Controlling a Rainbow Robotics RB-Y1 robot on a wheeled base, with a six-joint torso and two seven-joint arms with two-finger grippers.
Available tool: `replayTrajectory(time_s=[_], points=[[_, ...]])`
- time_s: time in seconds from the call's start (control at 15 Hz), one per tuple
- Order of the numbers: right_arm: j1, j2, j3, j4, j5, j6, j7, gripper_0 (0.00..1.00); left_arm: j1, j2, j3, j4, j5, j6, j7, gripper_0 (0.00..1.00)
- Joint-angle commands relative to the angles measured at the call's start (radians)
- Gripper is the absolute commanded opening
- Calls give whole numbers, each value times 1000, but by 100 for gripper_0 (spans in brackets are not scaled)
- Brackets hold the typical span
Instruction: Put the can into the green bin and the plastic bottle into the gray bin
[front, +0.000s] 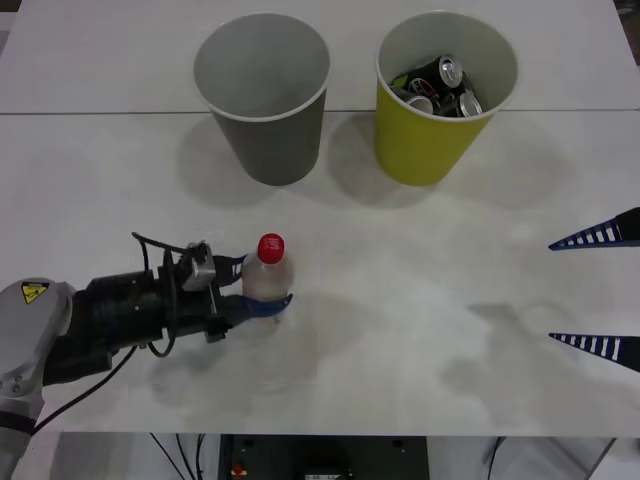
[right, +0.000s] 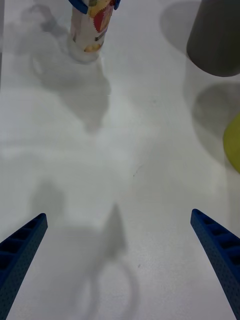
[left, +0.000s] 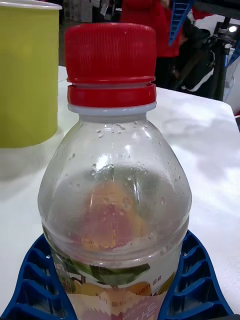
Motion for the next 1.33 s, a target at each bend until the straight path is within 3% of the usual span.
replayTrajectory(time_s=[0.07,0.53,1.0,1.13,1.33], points=[[0,0,0,0,0,0,0,100,1,45,35,-56,-29,-13,148,0],[0,0,0,0,0,0,0,100,-24,259,134,-274,-150,-117,644,0],[0,0,0,0,0,0,0,100,-185,555,154,-308,-118,-229,967,0],[0,0,0,0,0,0,0,100,-251,604,140,-306,-116,-267,1033,0],[0,0,0,0,0,0,0,100,-398,697,24,-306,-133,-275,1133,0]])
